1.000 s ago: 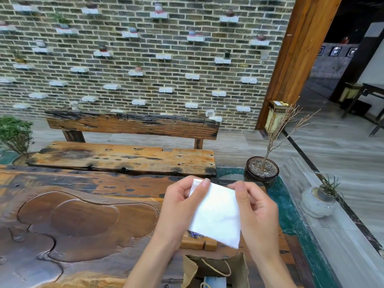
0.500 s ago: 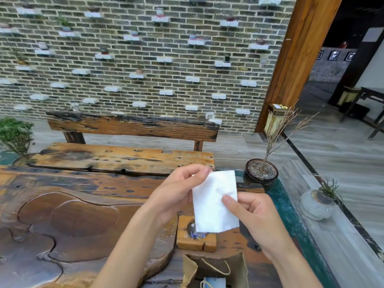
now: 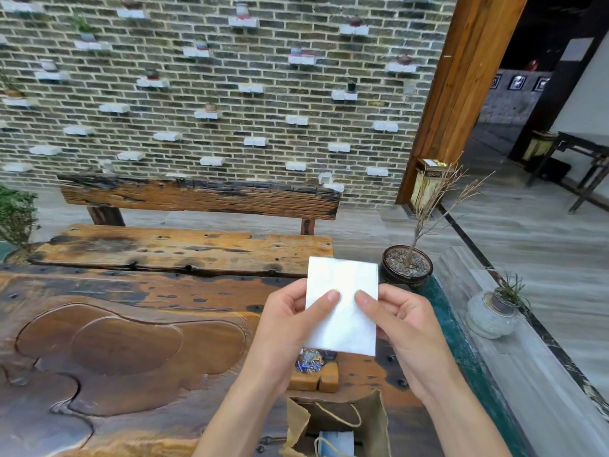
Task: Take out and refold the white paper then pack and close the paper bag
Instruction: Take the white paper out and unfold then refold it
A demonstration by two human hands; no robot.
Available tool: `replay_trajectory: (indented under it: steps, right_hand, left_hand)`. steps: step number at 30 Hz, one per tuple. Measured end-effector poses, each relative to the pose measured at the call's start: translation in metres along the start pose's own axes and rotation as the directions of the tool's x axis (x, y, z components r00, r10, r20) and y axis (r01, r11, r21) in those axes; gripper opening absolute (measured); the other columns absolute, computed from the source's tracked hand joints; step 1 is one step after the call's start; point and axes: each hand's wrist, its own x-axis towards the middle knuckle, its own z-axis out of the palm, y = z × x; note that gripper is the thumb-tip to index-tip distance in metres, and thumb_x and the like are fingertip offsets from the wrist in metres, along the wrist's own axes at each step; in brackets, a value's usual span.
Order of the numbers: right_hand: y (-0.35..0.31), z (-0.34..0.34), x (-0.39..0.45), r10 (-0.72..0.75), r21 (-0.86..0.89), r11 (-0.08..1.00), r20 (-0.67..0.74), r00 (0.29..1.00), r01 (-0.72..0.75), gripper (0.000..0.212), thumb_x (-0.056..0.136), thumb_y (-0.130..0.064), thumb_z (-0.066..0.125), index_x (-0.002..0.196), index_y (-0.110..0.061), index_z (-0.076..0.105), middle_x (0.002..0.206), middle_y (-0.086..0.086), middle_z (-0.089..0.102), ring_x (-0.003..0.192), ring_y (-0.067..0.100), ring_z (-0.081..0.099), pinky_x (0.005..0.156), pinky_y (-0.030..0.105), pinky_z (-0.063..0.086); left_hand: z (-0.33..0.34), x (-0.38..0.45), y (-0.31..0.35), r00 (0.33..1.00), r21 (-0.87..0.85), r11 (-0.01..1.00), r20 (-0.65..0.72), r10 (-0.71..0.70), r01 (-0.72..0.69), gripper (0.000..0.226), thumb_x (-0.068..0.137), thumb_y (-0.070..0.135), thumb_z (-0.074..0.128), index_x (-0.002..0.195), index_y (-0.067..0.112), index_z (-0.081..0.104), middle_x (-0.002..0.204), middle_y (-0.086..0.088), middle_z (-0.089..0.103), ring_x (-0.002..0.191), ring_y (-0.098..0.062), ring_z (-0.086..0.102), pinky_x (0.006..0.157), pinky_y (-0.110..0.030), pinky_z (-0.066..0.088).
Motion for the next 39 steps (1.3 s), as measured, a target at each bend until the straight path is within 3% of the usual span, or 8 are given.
replay_trajectory:
  steps: [4, 9, 14, 19, 25, 31, 36, 39]
  right_hand:
    - [-0.006, -0.002, 0.005, 0.032, -0.038, 0.999, 0.029, 0.999, -0.031, 0.025, 0.078, -0.012, 0.073, 0.102, -0.007, 0.077, 0.096, 0.014, 0.079, 0.089, 0.027, 0.076, 0.073, 0.031, 0.061]
    - [-0.013, -0.010, 0.007, 0.035, -0.175, 0.984, 0.038, 0.999, -0.028, 0.027, 0.073, -0.022, 0.074, 0.092, -0.003, 0.077, 0.079, 0.018, 0.079, 0.052, 0.014, 0.063, 0.043, 0.019, 0.045]
    - [-0.017, -0.019, 0.009, 0.040, -0.180, 0.983, 0.112, 0.993, -0.019, 0.025, 0.079, -0.017, 0.070, 0.097, -0.002, 0.076, 0.085, 0.017, 0.079, 0.058, 0.015, 0.065, 0.045, 0.020, 0.046]
    - [-0.021, -0.028, 0.005, 0.019, -0.153, 0.988, 0.186, 0.982, 0.010, 0.022, 0.084, -0.008, 0.066, 0.102, -0.001, 0.076, 0.086, 0.019, 0.079, 0.055, 0.014, 0.062, 0.048, 0.022, 0.048]
    - [-0.025, -0.034, -0.001, -0.035, -0.117, 0.991, 0.269, 0.962, 0.069, 0.034, 0.081, -0.002, 0.065, 0.115, -0.005, 0.068, 0.096, 0.019, 0.078, 0.061, 0.014, 0.062, 0.055, 0.024, 0.050]
    - [-0.028, -0.035, -0.007, -0.122, -0.114, 0.982, 0.235, 0.964, 0.152, 0.016, 0.084, 0.004, 0.063, 0.084, -0.008, 0.073, 0.074, 0.006, 0.075, 0.060, 0.014, 0.062, 0.059, 0.024, 0.051]
    - [-0.025, -0.038, -0.009, -0.147, -0.141, 0.975, 0.181, 0.972, 0.173, 0.028, 0.088, 0.020, 0.052, 0.080, 0.000, 0.071, 0.067, 0.006, 0.069, 0.057, 0.011, 0.058, 0.059, 0.015, 0.047]
    - [-0.022, -0.036, -0.009, -0.152, -0.137, 0.975, 0.165, 0.974, 0.175, 0.025, 0.089, 0.014, 0.056, 0.084, -0.004, 0.073, 0.072, 0.007, 0.073, 0.062, 0.016, 0.061, 0.061, 0.022, 0.051]
  left_hand:
    - [-0.003, 0.002, 0.002, 1.000, 0.036, 0.999, 0.014, 0.001, -0.001, 0.022, 0.088, 0.016, 0.067, 0.108, 0.012, 0.073, 0.103, -0.012, 0.078, 0.094, -0.028, 0.073, 0.077, -0.036, 0.057]
    - [-0.013, 0.004, 0.009, 0.999, 0.076, 0.997, 0.040, -0.018, 0.015, 0.017, 0.090, 0.016, 0.065, 0.101, 0.010, 0.076, 0.100, -0.012, 0.078, 0.095, -0.028, 0.074, 0.076, -0.035, 0.057]
    - [-0.016, 0.003, 0.014, 0.999, 0.078, 0.997, 0.040, -0.020, 0.017, 0.015, 0.089, 0.016, 0.064, 0.095, 0.010, 0.077, 0.095, -0.015, 0.079, 0.090, -0.028, 0.075, 0.066, -0.030, 0.056]
    - [-0.018, 0.000, 0.018, 0.997, 0.067, 0.998, 0.078, 0.002, -0.007, 0.016, 0.086, 0.016, 0.065, 0.096, 0.012, 0.077, 0.098, -0.016, 0.078, 0.093, -0.030, 0.074, 0.081, -0.041, 0.057]
    - [-0.016, -0.004, 0.020, 0.993, -0.014, 0.999, 0.108, 0.053, -0.051, 0.030, 0.093, -0.005, 0.052, 0.093, 0.013, 0.076, 0.091, -0.010, 0.078, 0.077, -0.022, 0.074, 0.054, -0.025, 0.056]
    - [-0.015, -0.008, 0.018, 0.982, -0.008, 0.994, 0.149, 0.112, -0.112, 0.021, 0.082, 0.001, 0.052, 0.081, 0.005, 0.073, 0.084, -0.009, 0.072, 0.075, -0.017, 0.068, 0.055, -0.025, 0.051]
    - [-0.015, -0.010, 0.016, 0.981, 0.086, 0.985, 0.136, 0.135, -0.148, 0.022, 0.082, 0.005, 0.051, 0.083, 0.005, 0.073, 0.084, -0.005, 0.071, 0.082, -0.015, 0.064, 0.062, -0.026, 0.048]
    - [-0.015, -0.012, 0.015, 0.984, 0.085, 0.986, 0.120, 0.130, -0.141, 0.021, 0.082, 0.006, 0.052, 0.086, 0.005, 0.072, 0.088, -0.011, 0.073, 0.085, -0.020, 0.067, 0.065, -0.032, 0.048]
